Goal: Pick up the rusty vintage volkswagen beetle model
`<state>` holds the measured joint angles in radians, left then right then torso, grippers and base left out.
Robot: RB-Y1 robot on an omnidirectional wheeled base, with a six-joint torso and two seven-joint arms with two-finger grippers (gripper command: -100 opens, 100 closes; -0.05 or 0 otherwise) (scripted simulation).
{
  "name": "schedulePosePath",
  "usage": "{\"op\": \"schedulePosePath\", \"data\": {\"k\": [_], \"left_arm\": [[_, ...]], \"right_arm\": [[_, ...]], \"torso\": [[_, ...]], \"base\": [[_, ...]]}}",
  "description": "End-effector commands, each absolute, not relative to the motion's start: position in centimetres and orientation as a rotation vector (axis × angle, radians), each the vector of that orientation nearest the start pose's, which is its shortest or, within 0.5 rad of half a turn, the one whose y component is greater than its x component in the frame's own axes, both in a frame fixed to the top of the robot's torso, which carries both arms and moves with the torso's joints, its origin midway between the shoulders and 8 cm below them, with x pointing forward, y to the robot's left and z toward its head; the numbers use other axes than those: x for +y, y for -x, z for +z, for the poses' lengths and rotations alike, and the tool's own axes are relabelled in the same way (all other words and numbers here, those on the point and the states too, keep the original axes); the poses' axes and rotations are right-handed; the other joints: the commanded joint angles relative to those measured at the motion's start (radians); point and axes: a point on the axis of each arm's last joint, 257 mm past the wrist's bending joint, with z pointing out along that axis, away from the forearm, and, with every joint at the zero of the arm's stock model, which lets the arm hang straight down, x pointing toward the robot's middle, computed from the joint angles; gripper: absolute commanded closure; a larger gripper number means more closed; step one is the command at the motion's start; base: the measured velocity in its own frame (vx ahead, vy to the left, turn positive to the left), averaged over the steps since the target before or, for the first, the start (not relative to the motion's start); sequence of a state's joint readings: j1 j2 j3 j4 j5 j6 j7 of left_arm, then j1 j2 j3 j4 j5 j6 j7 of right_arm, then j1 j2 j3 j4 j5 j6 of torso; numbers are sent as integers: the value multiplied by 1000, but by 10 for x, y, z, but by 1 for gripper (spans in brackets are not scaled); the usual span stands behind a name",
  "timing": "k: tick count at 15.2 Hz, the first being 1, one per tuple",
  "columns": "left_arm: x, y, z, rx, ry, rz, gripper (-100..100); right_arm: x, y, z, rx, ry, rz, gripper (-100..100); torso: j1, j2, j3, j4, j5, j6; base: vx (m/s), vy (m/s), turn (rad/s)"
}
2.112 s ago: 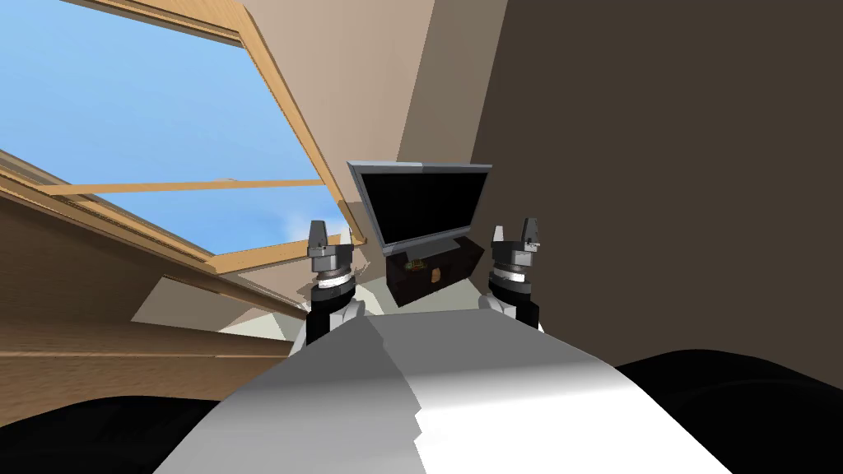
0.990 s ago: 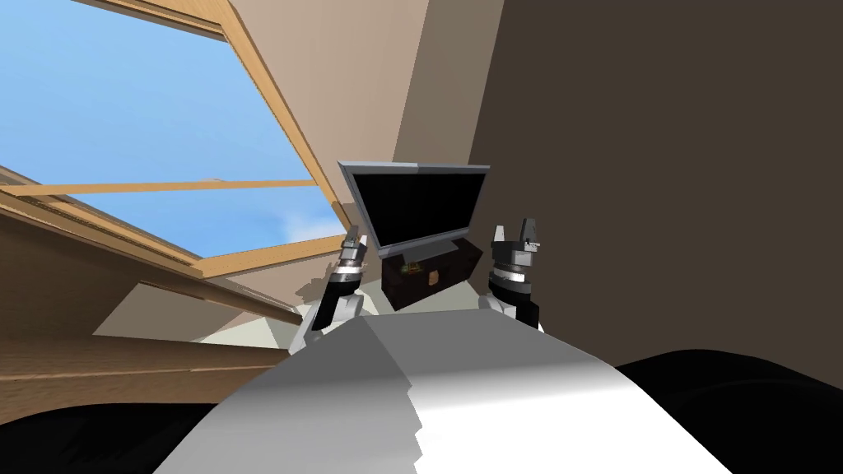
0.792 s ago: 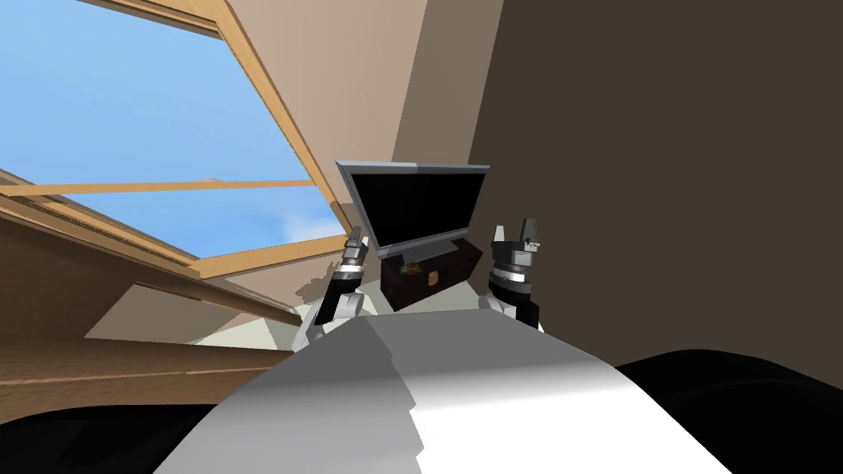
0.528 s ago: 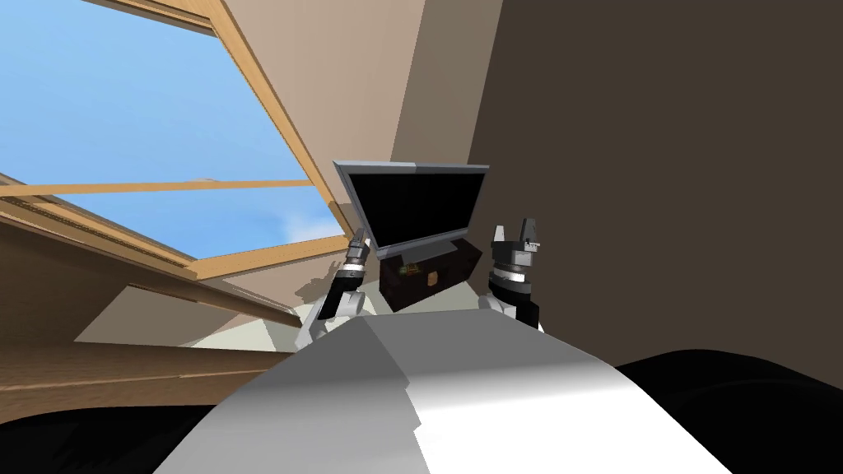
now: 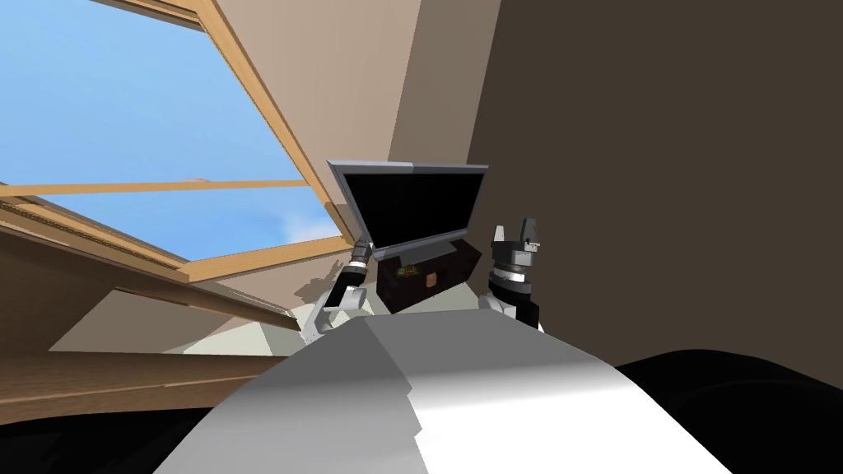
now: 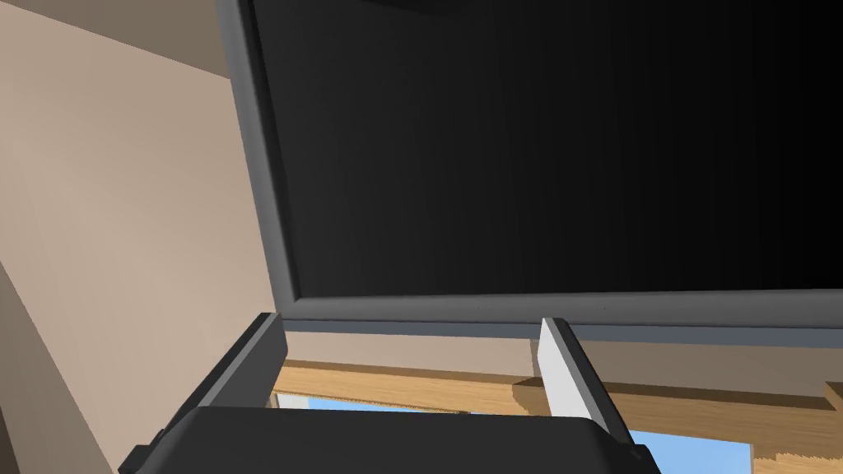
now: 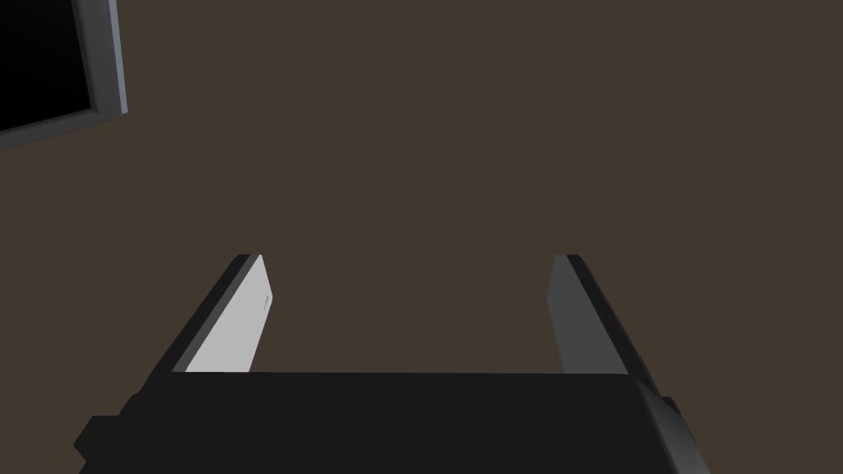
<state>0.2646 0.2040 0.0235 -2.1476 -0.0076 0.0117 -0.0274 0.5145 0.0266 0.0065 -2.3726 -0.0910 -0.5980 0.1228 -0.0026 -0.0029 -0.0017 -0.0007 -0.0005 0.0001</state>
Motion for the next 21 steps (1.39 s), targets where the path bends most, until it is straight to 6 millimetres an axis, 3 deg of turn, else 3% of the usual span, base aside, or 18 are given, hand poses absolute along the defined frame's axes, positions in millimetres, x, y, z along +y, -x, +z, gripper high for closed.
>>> {"op": "schedulePosePath", "data": {"k": [1,9,12,13,21], "left_arm": [[281,-463,-72,1099,851,-1111,-100],[293,-492,-123,1201,1007,-1053,-100],[295,-492,-133,1228,1039,-1033,-100],[297,-500,-147,1251,1081,-1022,-100],[302,-511,-195,1350,1229,-956,-100]], "right_arm": [[-287,-302,76,436,-552,1274,0],[-287,-302,76,436,-552,1274,0],[-287,-302,76,436,-552,1274,0],[-287,-302,76,436,-552,1274,0],[-287,-302,76,436,-552,1274,0]], "torso": [[0,0,0,0,0,0],[0,1,0,0,0,0],[0,0,0,0,0,0],[1,1,0,0,0,0],[0,1,0,0,0,0]], "base": [[25,-29,1],[28,-32,-2],[27,-32,0],[25,-26,-5],[28,-33,-2]]}}
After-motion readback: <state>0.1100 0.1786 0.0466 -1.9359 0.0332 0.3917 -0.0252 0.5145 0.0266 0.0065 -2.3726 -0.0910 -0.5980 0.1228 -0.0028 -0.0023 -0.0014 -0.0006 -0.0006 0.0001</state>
